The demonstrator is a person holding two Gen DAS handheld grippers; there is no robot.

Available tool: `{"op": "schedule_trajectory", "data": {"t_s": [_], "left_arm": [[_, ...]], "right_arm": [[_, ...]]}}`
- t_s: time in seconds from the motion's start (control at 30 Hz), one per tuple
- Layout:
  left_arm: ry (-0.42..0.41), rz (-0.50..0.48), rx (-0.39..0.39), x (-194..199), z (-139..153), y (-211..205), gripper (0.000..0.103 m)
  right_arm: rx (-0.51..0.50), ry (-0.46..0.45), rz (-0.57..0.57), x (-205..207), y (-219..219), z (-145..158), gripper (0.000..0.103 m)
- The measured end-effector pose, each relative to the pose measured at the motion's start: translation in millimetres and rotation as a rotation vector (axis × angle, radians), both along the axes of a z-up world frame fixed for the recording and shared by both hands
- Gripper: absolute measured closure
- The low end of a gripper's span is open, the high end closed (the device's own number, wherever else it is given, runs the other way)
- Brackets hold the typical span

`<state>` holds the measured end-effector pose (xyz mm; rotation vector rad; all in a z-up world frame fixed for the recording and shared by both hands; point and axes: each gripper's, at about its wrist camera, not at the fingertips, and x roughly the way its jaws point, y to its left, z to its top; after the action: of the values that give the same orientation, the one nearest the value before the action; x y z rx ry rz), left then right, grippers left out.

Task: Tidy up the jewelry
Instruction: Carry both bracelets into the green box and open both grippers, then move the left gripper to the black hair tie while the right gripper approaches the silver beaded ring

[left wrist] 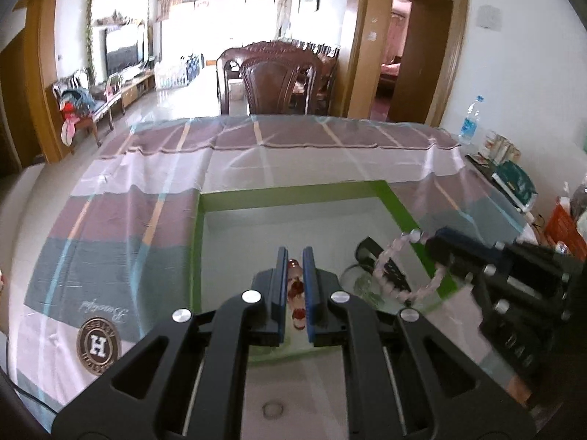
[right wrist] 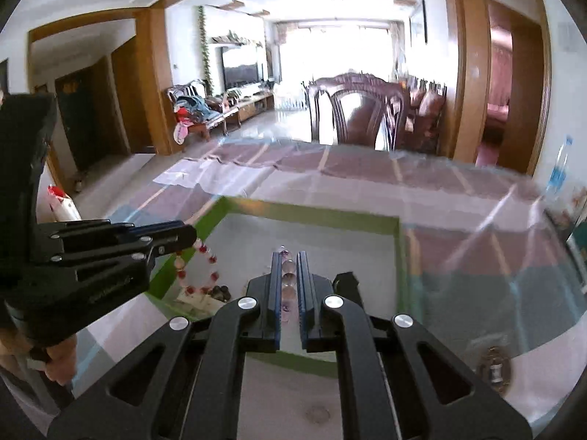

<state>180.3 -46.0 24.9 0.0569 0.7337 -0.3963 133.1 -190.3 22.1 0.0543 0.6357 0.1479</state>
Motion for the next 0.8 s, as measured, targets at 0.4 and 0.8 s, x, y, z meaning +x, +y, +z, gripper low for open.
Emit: {"op": "schedule_trajectory", "data": {"t_s": [0.4,0.8], "left_arm": [[0.028,0.079,0.024,26,-33,9,0.062],[0.082,0.033,0.115,-71,-69,46,0.054]], "right_arm": [[0.043,0.09,-0.057,15,-9,-38,0.069],[-0.101,0.265,0.011,-65,-23,-78,0.067]]}}
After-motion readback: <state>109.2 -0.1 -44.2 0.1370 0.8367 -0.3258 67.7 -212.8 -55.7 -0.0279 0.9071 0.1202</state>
